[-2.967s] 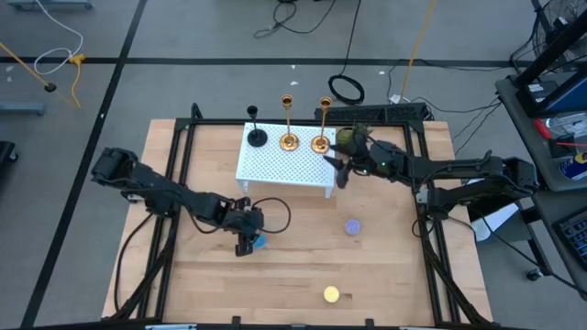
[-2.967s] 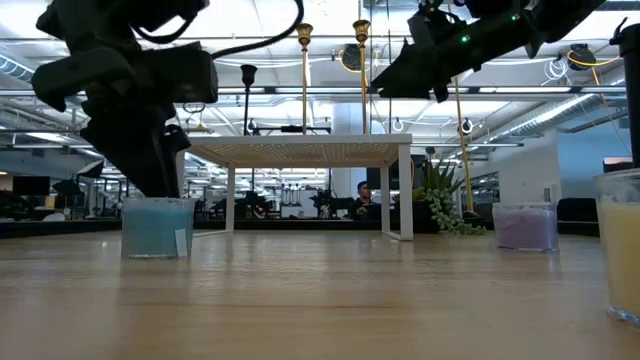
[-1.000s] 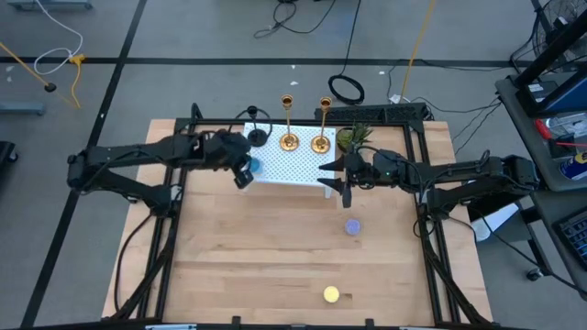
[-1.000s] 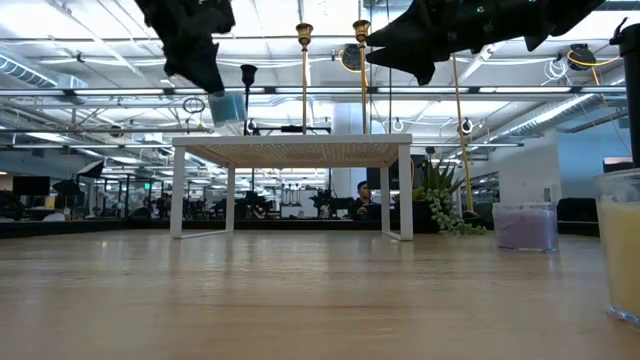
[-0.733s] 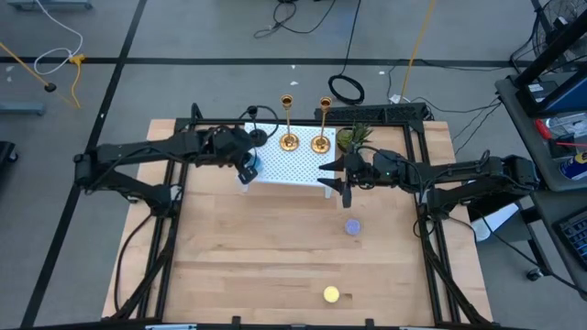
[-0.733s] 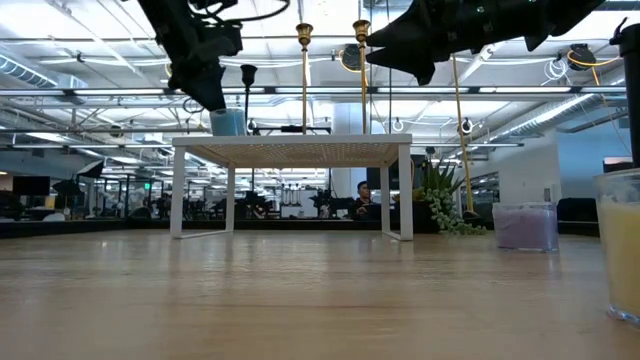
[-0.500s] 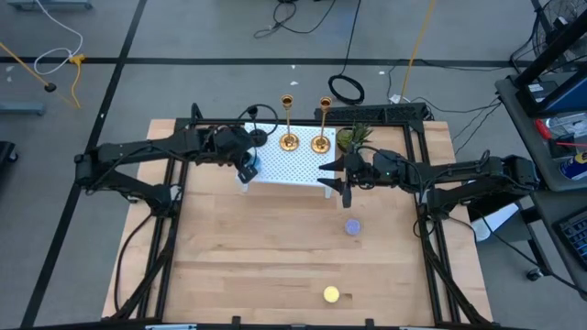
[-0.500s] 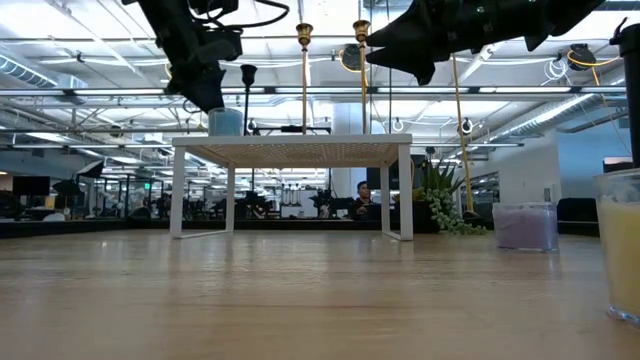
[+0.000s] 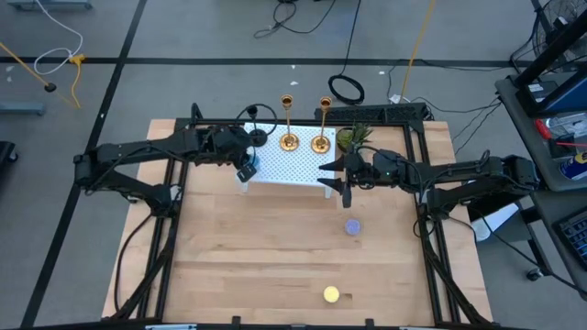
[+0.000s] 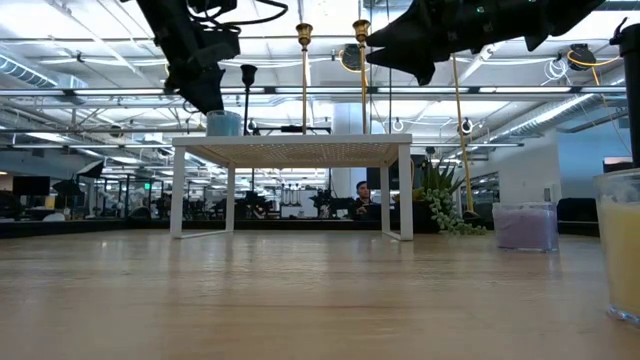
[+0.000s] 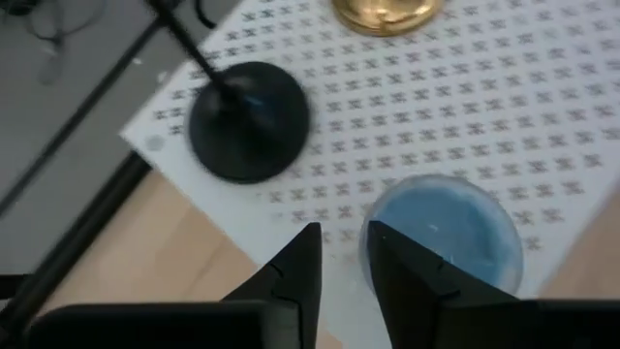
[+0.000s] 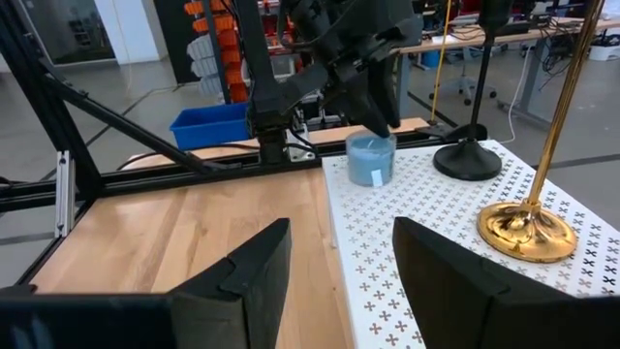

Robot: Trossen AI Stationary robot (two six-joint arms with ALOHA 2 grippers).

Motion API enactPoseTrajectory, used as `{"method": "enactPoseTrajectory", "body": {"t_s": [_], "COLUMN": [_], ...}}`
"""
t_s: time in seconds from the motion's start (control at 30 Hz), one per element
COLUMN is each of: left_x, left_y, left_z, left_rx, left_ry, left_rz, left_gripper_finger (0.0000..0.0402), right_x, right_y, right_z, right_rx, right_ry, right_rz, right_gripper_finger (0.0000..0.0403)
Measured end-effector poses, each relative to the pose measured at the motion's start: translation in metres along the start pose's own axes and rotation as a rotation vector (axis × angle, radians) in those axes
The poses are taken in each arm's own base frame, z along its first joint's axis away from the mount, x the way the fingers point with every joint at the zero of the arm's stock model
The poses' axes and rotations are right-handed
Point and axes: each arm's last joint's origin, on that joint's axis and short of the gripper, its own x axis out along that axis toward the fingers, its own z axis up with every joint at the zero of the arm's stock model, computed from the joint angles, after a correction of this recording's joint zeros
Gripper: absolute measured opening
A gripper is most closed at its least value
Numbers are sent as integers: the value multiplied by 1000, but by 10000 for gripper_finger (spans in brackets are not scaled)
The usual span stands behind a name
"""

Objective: Pick & Place candle stick holders
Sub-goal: Put the blue candle on the shelf, then put the violet candle on the shelf

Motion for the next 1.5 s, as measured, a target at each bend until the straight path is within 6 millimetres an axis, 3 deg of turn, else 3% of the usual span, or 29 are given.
{"method": "enactPoseTrajectory", "body": {"t_s": [0.27,0.6,0.7,0.9,1.1,1.5], "left_x": [-19,-66,-73,-74,-70,-62], "left_y": [1,-2,-5,-12,-16,-22], "left_z": [-1,-9,-11,-12,-9,-5], "left_rx": [-10,2,15,35,39,53], "left_ry": [-76,-249,-278,-280,-275,-266], "left_rz": [-33,-160,-188,-199,-200,-230], "left_gripper_finger": [102,102,102,102,102,102], "right_x": [0,-9,-13,-31,-43,-44], "right_y": [5,40,46,45,45,46], "right_z": [-9,-31,-41,-68,-78,-82], "right_rx": [4,14,1,41,90,191], "right_ry": [93,304,391,708,861,877], "right_rz": [15,124,81,-22,-59,-109], "right_gripper_finger": [183,183,183,183,183,170]}}
